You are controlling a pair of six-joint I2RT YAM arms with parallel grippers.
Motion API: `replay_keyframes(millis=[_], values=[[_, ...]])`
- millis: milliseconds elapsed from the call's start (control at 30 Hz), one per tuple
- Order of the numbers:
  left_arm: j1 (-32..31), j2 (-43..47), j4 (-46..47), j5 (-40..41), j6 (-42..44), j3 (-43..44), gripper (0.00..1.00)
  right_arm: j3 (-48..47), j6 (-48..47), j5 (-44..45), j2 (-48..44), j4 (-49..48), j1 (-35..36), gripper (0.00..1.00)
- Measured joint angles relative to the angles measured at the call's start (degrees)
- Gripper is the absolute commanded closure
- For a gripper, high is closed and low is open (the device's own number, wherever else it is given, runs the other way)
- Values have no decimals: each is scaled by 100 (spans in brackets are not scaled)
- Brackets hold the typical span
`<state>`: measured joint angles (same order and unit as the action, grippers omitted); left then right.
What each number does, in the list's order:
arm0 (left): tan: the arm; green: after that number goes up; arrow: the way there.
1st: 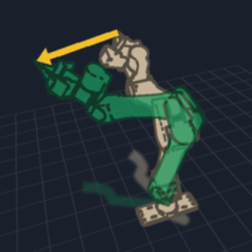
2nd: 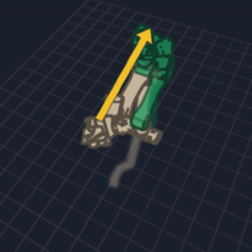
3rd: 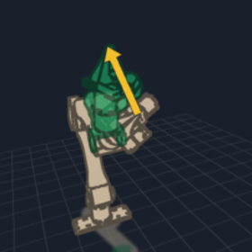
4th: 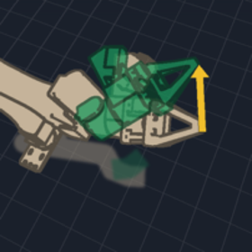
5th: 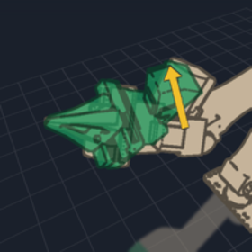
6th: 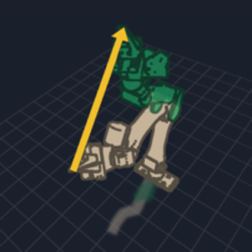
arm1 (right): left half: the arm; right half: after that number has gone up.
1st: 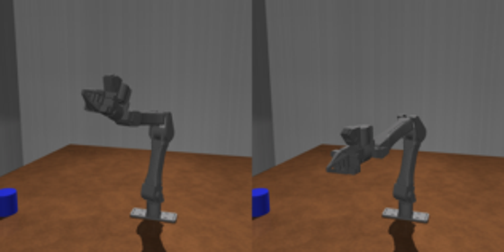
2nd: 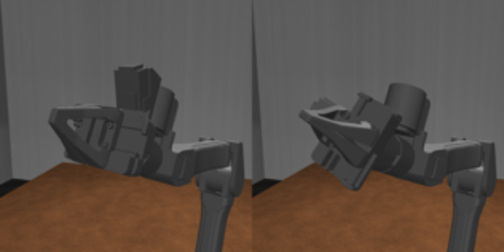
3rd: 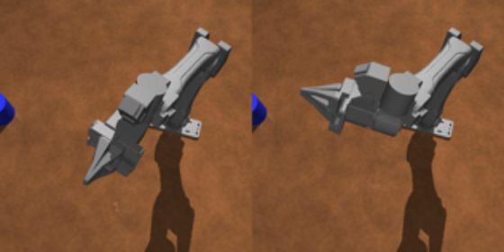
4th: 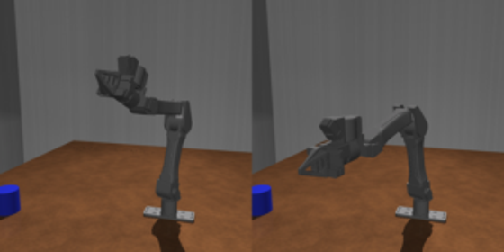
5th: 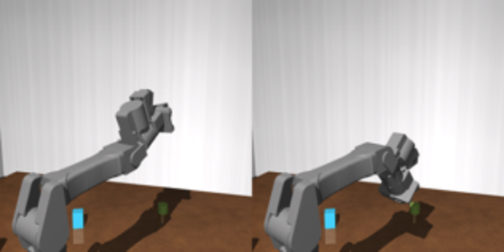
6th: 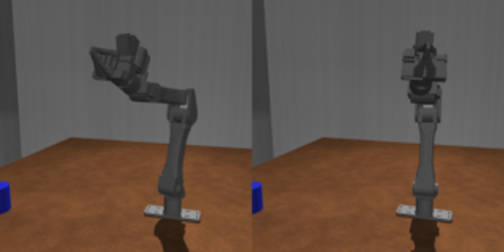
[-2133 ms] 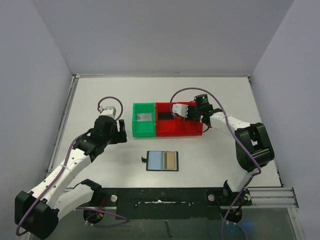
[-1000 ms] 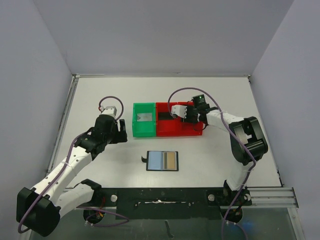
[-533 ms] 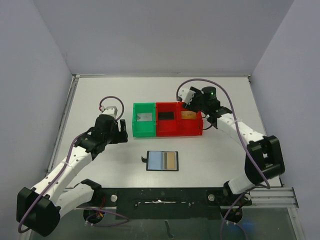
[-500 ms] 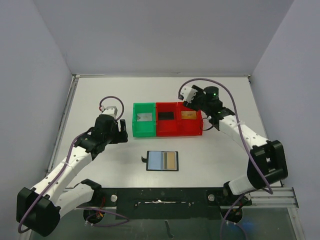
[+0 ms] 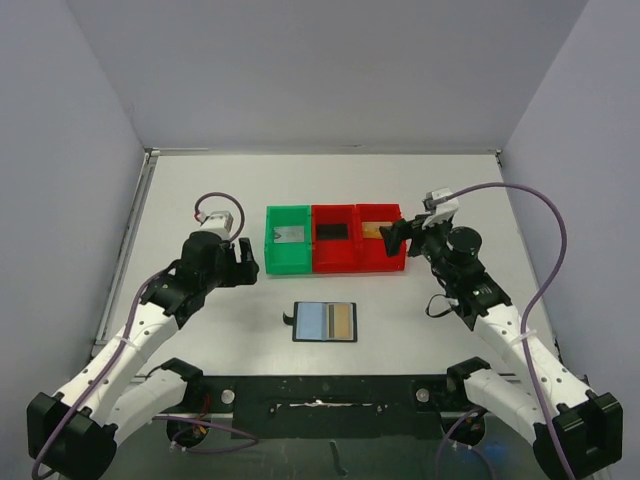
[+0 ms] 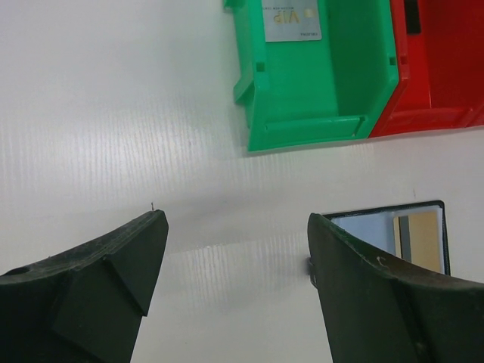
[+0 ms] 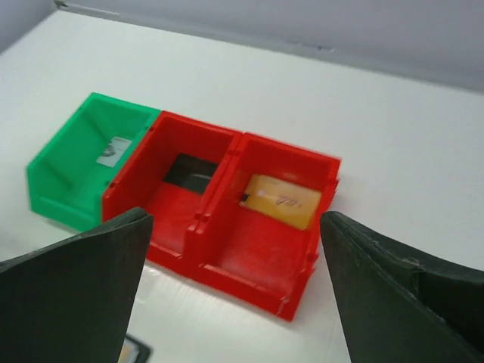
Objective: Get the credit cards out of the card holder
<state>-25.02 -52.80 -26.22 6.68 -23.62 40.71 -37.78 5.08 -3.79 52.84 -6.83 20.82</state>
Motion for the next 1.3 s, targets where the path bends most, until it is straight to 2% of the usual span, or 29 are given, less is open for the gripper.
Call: replay_keyframes(millis=[167,267,333,400,567,667,867,1067,1300], values=[[0,94,116,-323,-17,-70,23,850,1821,-264,-584,-39,-63,0],[0,90,321,-717,-181,-160,23,1403,2815,-741,-597,-101,-87,9],[0,81,636,-1062,-479,-334,23,1650,3401,-931,-483,-111,-20,11],[0,46,1038,-1414,-881,-586,23,1853,3928,-887,-387,-61,282,12],[-151,-236,2048,-2194,-2015,-1108,24,1930,4935,-168,-310,437,1606,15],[-413,-428,2302,-2406,-2341,-1108,25,1930,5281,149,-131,608,1954,16],[-839,-553,2356,-2476,-2660,-1104,27,1912,5589,461,319,787,2177,18],[-1154,-603,2608,-2470,-2953,-1117,32,1746,5737,459,758,640,2288,22],[-1292,-817,2664,-2441,-3027,-1117,33,1602,6000,433,1228,470,2520,31]])
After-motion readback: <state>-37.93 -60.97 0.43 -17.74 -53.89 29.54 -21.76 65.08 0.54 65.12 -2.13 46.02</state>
